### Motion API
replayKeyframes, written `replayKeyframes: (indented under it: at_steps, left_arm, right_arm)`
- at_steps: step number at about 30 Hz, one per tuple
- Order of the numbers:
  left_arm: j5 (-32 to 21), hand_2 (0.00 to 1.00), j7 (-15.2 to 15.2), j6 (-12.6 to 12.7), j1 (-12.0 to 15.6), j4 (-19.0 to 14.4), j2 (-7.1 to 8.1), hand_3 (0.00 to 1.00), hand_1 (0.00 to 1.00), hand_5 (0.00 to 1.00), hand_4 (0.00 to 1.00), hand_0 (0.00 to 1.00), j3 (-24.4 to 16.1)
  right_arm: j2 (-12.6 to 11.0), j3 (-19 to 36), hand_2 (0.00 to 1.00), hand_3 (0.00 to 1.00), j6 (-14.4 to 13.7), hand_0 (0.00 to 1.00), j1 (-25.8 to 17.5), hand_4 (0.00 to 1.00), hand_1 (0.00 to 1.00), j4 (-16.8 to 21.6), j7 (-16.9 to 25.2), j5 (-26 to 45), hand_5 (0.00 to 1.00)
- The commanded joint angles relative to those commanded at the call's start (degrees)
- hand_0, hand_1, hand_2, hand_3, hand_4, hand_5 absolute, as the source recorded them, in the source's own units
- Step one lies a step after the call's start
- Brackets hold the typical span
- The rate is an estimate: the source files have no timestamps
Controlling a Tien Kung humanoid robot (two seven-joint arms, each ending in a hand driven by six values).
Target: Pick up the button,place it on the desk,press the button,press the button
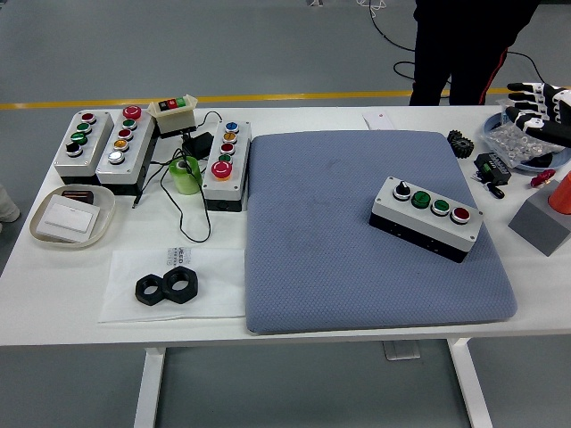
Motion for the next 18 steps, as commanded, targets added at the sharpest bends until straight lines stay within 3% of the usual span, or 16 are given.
replayKeyframes:
  at_steps: [18]
  left_arm:
    - [-0.3, 0.985, 0.0, 0.1, -0.3, 0.0, -0.15, 0.943, 0.914, 0.998, 0.609, 0.742, -0.1]
  right_arm:
    - [-0.1, 0.4, 0.870, 0.858, 0.2, 0.934, 0.2, 0.621, 0.889, -0.4, -0.1, -0.2, 0.469]
